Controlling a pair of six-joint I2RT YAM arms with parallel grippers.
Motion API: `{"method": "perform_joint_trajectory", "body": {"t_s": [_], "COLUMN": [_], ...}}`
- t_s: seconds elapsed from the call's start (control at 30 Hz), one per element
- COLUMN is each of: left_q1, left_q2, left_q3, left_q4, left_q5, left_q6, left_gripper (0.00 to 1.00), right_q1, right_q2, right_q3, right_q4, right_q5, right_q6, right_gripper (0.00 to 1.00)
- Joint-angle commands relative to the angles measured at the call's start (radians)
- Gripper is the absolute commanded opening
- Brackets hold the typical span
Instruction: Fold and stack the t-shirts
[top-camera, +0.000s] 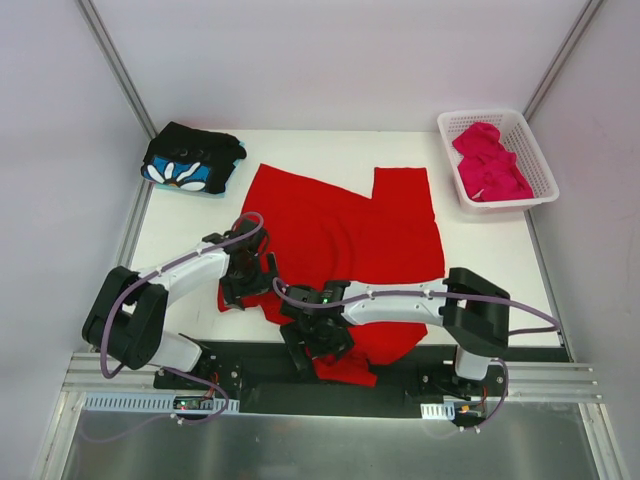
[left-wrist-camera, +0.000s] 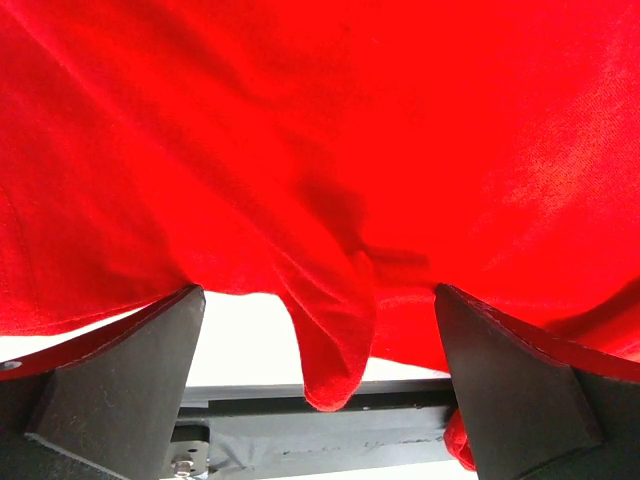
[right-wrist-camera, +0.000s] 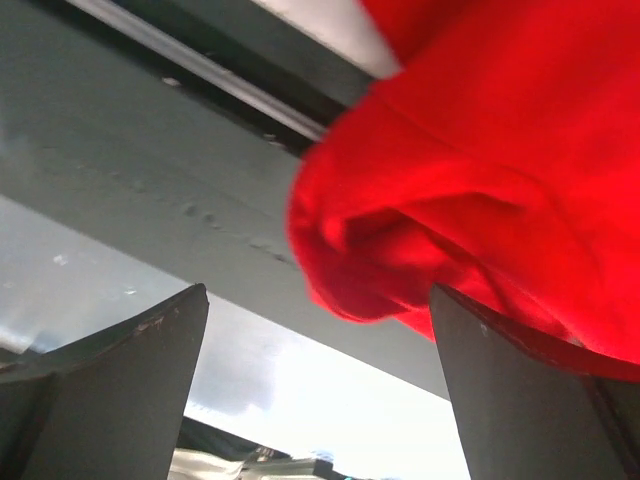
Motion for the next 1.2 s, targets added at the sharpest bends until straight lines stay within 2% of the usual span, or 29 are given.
{"method": "perform_joint_trajectory", "body": {"t_s": [0.0, 0.13, 0.23, 0.4, 0.47, 0.53, 0.63, 0.77, 0.87, 0.97, 1.03, 1.17], "left_q1": [-0.014, -0.016, -0.017, -0.019, -0.017, -0.017, -0.013, -0.005, 0.006, 0.029, 0.046, 0.09], "left_q2": [0.033, 0.044, 0.05, 0.02, -0.023, -0.042, -0.033, 0.103, 0.229, 0.332, 0.378, 0.525], "left_q3": [0.003, 0.014, 0.026, 0.06, 0.093, 0.135, 0.259, 0.492, 0.59, 0.624, 0.647, 0.731], "left_q4": [0.008, 0.002, -0.005, -0.001, 0.02, 0.044, 0.062, 0.065, 0.123, 0.242, 0.295, 0.326], "left_q5": [0.054, 0.055, 0.051, -0.001, -0.043, -0.122, -0.15, -0.126, -0.101, 0.012, 0.035, 0.096], "left_q6": [-0.01, -0.004, -0.002, -0.01, 0.002, 0.034, 0.088, 0.151, 0.195, 0.205, 0.202, 0.202], "left_gripper": [0.99, 0.99, 0.99, 0.99, 0.99, 0.99, 0.99, 0.99, 0.99, 0.99, 0.99, 0.99], "right_q1": [-0.012, -0.057, -0.135, -0.408, -0.534, -0.606, -0.737, -0.894, -0.972, -1.038, -1.064, -1.132], "right_q2": [-0.067, -0.123, -0.193, -0.353, -0.379, -0.379, -0.324, -0.246, -0.171, -0.068, -0.022, 0.075], "right_q3": [0.101, 0.108, 0.067, -0.113, -0.127, -0.095, -0.015, 0.057, 0.098, 0.157, 0.192, 0.256], "right_q4": [-0.246, -0.278, -0.29, -0.162, -0.143, -0.136, -0.114, -0.056, -0.019, -0.007, 0.006, 0.015], "right_q5": [0.208, 0.257, 0.286, 0.258, 0.27, 0.278, 0.252, 0.16, 0.12, 0.073, 0.03, -0.038], "right_q6": [-0.05, -0.063, -0.097, -0.183, -0.247, -0.322, -0.384, -0.454, -0.478, -0.496, -0.498, -0.496], "right_gripper": [0.96, 0.96, 0.96, 0.96, 0.96, 0.96, 0.96, 0.96, 0.96, 0.96, 0.96, 0.96]}}
